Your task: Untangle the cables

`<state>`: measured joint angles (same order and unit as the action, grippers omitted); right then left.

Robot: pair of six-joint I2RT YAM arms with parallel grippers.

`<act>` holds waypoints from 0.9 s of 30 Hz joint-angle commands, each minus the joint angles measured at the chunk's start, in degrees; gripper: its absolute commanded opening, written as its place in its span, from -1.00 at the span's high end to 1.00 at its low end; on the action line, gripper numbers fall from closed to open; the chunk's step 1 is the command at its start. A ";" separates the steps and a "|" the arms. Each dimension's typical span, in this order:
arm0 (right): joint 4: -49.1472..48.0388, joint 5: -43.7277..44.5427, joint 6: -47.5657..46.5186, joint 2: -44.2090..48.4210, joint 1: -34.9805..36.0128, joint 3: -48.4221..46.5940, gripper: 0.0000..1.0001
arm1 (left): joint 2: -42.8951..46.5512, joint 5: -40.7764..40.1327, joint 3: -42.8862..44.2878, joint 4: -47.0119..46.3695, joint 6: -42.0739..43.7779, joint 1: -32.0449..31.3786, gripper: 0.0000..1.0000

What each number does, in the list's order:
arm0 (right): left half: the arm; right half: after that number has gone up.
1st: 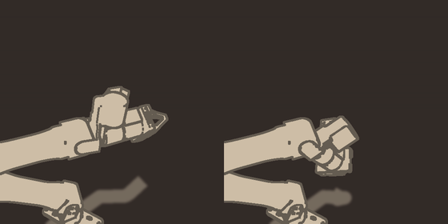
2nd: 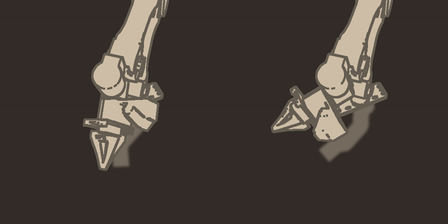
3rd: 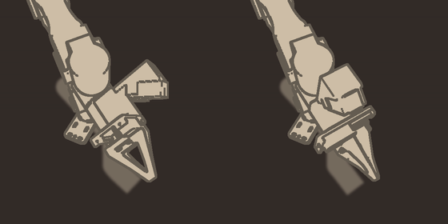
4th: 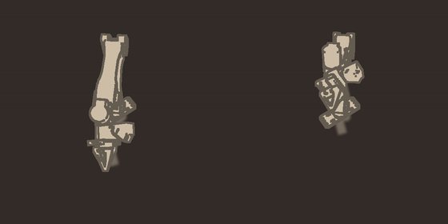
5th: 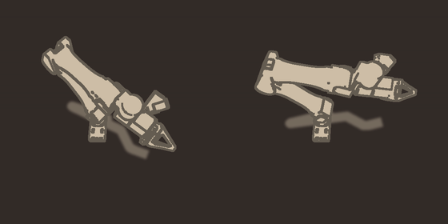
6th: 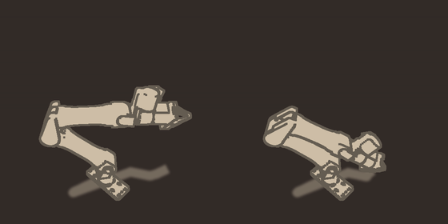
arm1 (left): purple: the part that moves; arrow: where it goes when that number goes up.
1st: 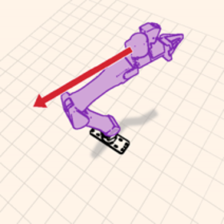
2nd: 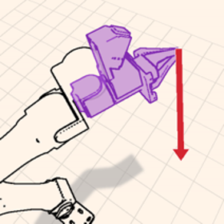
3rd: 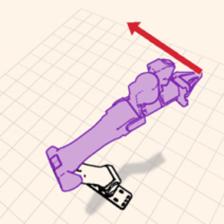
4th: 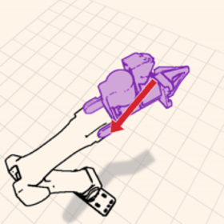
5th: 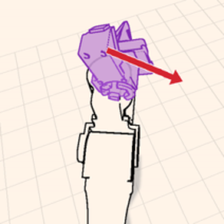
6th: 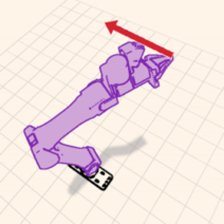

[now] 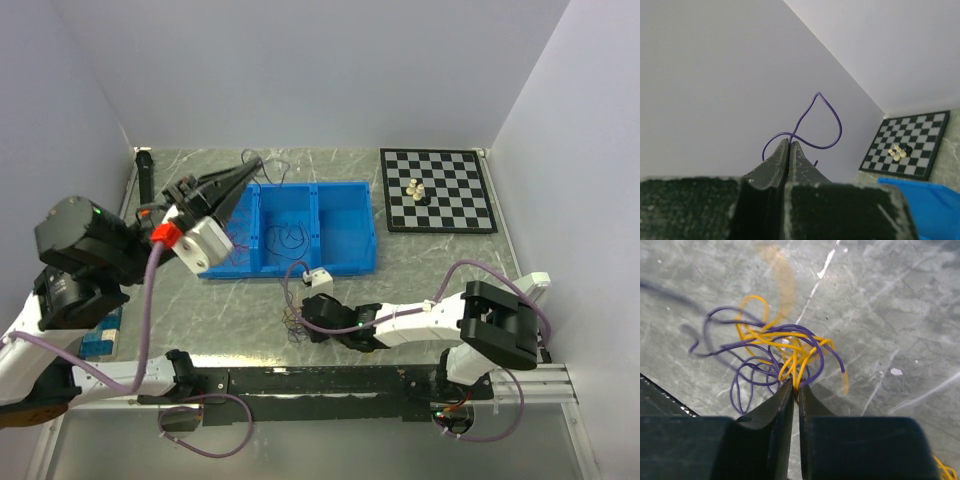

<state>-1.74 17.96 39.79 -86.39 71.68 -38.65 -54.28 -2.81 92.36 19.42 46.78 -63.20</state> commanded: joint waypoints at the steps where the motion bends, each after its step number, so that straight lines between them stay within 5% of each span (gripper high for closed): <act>1: 3.40 1.56 2.04 0.87 -0.22 -1.16 0.80 | -2.14 -0.44 8.35 -1.40 0.23 0.09 0.99; 6: 6.92 0.59 4.85 3.77 -0.14 1.65 0.98 | -3.29 -1.41 13.20 -8.67 7.95 0.09 0.99; 15: 12.46 -0.82 12.06 9.30 1.79 8.59 1.00 | -3.37 2.19 7.93 -34.77 26.33 0.09 0.99; 19: 10.53 -0.82 13.82 12.20 4.08 11.49 1.00 | -5.39 2.02 9.78 -32.43 23.63 0.09 0.99; 27: 6.58 -0.03 11.63 19.32 5.31 13.78 1.00 | -4.34 -0.26 -1.64 -35.06 15.37 0.09 0.98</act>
<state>6.48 17.39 51.79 -70.63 76.38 -26.04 -58.35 -1.43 94.61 -12.80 66.63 -63.20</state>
